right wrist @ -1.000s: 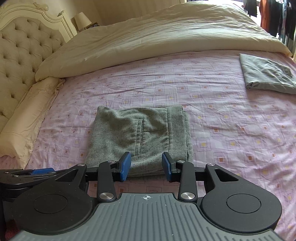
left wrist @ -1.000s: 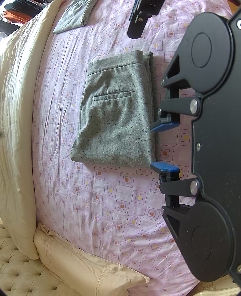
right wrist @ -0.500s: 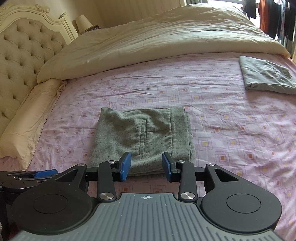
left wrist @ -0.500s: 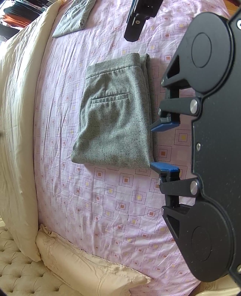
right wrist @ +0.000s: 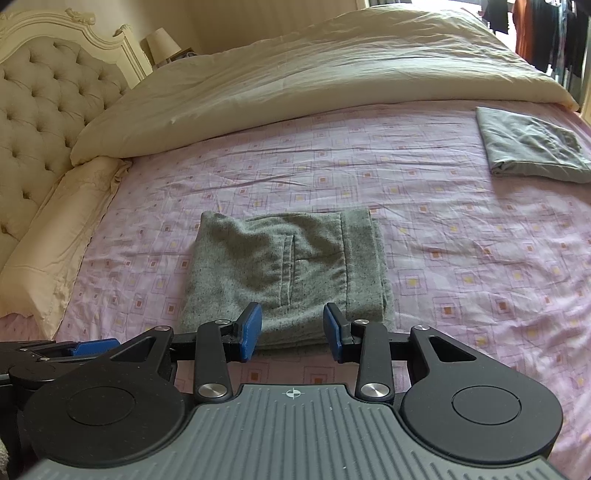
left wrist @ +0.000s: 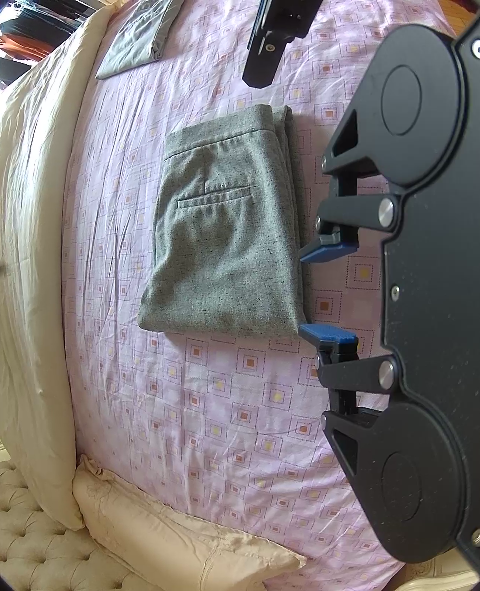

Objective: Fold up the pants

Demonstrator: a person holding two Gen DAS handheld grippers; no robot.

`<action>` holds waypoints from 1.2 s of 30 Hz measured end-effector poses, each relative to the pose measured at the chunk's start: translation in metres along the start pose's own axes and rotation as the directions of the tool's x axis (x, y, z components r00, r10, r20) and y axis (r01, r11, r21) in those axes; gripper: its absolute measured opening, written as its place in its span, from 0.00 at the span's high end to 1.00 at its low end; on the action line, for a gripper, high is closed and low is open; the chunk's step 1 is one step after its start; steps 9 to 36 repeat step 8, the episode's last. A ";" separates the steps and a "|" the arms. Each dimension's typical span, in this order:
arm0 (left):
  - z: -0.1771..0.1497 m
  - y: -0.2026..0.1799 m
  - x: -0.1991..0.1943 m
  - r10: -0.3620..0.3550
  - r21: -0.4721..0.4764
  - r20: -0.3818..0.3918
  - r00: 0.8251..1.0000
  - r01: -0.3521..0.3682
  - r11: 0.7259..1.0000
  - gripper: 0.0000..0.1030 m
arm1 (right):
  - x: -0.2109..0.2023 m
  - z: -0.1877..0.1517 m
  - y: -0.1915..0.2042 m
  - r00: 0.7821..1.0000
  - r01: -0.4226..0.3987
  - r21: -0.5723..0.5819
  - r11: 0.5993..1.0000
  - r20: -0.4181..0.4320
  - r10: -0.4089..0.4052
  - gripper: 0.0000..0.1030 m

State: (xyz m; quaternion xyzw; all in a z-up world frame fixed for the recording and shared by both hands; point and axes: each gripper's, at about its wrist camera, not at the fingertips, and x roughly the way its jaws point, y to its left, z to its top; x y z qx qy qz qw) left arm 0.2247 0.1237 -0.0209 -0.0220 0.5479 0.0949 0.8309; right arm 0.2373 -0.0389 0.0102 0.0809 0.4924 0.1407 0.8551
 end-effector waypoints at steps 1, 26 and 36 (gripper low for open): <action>0.000 0.000 0.000 0.002 0.002 0.001 1.000 -0.002 1.000 0.54 | 0.001 0.000 0.000 1.000 0.000 0.004 1.000 -0.001 0.000 0.65; 0.001 -0.001 0.002 0.006 0.010 0.001 1.000 -0.006 1.000 0.54 | 0.003 0.000 0.001 1.000 -0.001 0.010 1.000 -0.006 0.001 0.65; 0.001 -0.001 0.002 0.006 0.010 0.001 1.000 -0.006 1.000 0.54 | 0.003 0.000 0.001 1.000 -0.001 0.010 1.000 -0.006 0.001 0.65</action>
